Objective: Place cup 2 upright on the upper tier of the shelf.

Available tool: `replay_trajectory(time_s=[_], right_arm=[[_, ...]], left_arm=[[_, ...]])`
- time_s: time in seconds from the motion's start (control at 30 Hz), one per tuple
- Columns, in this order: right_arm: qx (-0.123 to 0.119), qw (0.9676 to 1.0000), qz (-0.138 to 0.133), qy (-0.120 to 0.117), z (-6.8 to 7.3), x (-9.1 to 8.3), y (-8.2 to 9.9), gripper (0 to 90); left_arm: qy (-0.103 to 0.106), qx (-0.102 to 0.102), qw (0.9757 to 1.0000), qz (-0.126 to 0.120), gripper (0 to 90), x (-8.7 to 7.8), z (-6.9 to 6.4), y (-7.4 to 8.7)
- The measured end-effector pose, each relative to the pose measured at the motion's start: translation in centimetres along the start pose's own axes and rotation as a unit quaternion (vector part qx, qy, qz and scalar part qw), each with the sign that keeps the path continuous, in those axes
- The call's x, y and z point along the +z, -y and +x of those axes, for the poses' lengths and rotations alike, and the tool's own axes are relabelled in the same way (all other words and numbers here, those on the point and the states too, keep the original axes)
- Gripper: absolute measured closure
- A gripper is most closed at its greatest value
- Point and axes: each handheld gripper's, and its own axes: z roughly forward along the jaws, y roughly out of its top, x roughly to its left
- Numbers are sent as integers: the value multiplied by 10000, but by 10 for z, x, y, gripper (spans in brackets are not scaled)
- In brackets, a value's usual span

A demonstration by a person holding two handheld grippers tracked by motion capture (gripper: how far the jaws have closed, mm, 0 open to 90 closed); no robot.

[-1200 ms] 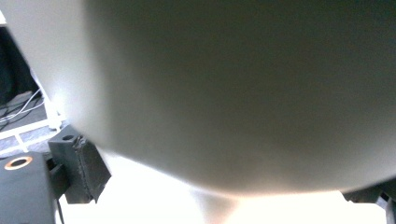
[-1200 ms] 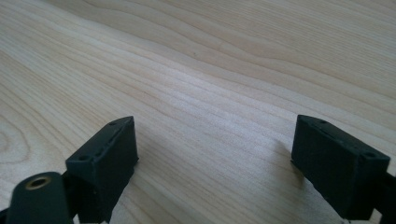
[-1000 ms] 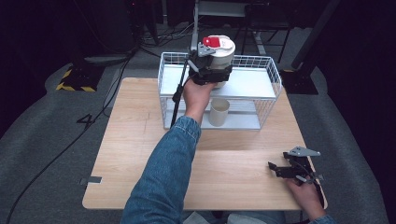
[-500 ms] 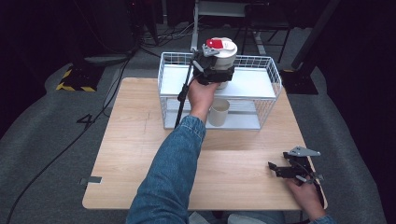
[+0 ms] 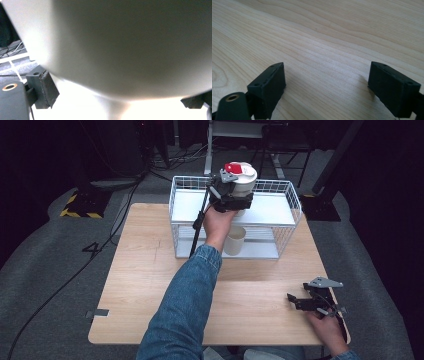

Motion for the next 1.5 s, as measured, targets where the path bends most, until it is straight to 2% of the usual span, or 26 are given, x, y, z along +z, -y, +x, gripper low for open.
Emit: replay_trajectory(time_s=[0.2, 0.27, 0.6, 0.7, 0.87, 1.1, 1.23, 1.5], right_arm=[[-1, 10000, -1, 1, 0, 0, 0, 147], [-2, 10000, -3, 3, 0, 0, 0, 147], [-4, 10000, -2, 2, 0, 0, 0, 147], [-5, 10000, -4, 3, 0, 0, 0, 147], [2, 10000, 0, -1, 0, 0, 0, 147], [1, 10000, -1, -2, 0, 0, 0, 147], [-16, 10000, 6, -2, 0, 0, 0, 147], [-14, 10000, 4, -3, 0, 0, 0, 147]], left_arm=[[-75, 97, 9999, -16, 101, 1, -3, 1], [-71, 29, 10000, -44, 100, 2, -2, 1], [-84, 27, 9999, -95, 85, 2, -2, 1], [-164, 49, 9998, -139, 52, 0, -3, 0], [-119, -56, 9998, -123, 3, -4, 0, 0], [-27, -69, 9998, -197, 0, -16, 1, 3], [-3, -104, 9997, -237, 0, -28, 4, 3], [31, 25, 9994, -336, 0, -55, 3, 4]])
